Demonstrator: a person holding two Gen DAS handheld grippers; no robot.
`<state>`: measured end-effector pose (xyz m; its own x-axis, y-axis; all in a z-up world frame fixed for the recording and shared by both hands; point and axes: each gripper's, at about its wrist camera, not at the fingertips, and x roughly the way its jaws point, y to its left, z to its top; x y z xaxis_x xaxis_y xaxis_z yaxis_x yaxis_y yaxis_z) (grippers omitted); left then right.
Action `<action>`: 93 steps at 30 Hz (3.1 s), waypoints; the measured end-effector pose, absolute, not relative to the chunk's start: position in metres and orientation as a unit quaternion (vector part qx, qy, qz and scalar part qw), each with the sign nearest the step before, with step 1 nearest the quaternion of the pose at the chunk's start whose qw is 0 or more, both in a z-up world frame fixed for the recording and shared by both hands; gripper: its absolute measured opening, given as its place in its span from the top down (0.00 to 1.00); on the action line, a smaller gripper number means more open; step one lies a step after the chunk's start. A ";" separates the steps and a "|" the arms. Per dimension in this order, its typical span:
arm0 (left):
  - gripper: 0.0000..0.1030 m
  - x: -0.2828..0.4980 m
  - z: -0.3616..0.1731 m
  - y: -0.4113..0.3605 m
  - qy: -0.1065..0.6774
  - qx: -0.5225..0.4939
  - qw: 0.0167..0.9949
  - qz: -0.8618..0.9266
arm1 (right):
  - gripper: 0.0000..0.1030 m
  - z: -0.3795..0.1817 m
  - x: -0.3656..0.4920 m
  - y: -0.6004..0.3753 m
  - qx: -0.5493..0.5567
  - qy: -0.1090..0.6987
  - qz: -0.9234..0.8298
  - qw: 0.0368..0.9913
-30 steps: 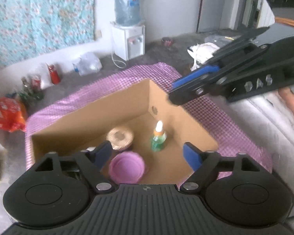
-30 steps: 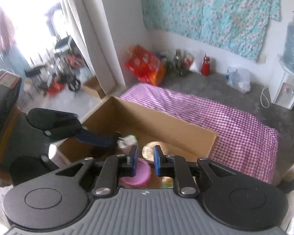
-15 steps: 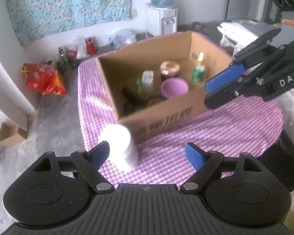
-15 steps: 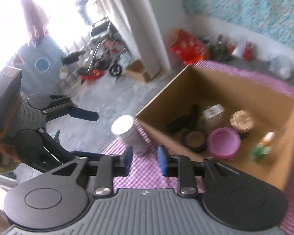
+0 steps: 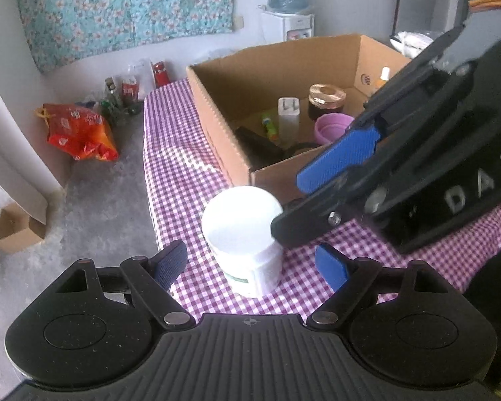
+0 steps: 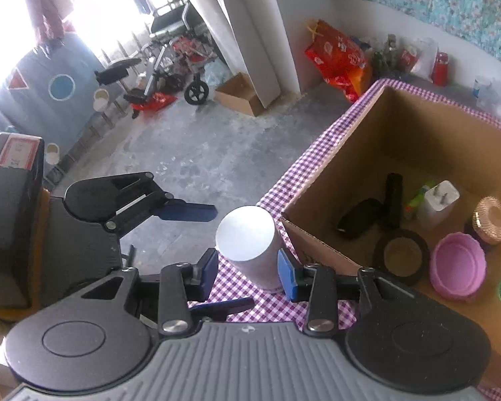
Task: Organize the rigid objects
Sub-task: 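Move the right tool to the white plastic jar and close on it, then lift the white jar with the right tool and carry it over the box, then lower the white jar into the box and open the right tool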
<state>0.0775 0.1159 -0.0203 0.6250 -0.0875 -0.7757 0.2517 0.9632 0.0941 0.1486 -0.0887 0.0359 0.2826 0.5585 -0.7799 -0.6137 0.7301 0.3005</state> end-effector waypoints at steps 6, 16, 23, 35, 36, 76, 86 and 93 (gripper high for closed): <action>0.23 0.086 -0.030 0.122 0.424 0.088 0.896 -0.102 | 0.59 0.023 0.157 -0.081 -0.031 0.489 0.355 0.796; 0.48 0.090 -0.033 0.125 0.429 0.070 0.895 -0.101 | 0.63 0.018 0.168 -0.077 -0.004 0.491 0.366 0.791; 0.49 0.083 -0.031 0.118 0.431 0.076 0.894 -0.094 | 0.66 0.022 0.166 -0.077 -0.007 0.490 0.372 0.788; 0.49 0.056 0.026 0.092 0.407 0.107 0.905 -0.062 | 0.66 0.062 0.136 -0.099 0.016 0.456 0.401 0.794; 0.49 0.057 0.033 0.088 0.401 0.112 0.907 -0.060 | 0.66 0.069 0.134 -0.102 0.019 0.449 0.404 0.797; 0.49 0.209 -0.011 -0.060 0.446 0.079 0.859 -0.239 | 0.65 0.040 0.217 -0.310 0.043 0.482 0.258 0.837; 0.36 0.212 -0.012 -0.060 0.453 0.077 0.856 -0.237 | 0.65 0.030 0.218 -0.313 0.031 0.488 0.246 0.837; 0.21 0.203 -0.001 -0.061 0.440 0.072 0.866 -0.225 | 0.58 0.036 0.207 -0.320 0.055 0.467 0.236 0.851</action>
<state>0.2029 -0.0608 -0.0014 0.5116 -0.3266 -0.7947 0.4532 0.8884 -0.0734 0.2074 -0.3202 0.0364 0.4535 0.4527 -0.7678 -0.3493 0.8828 0.3142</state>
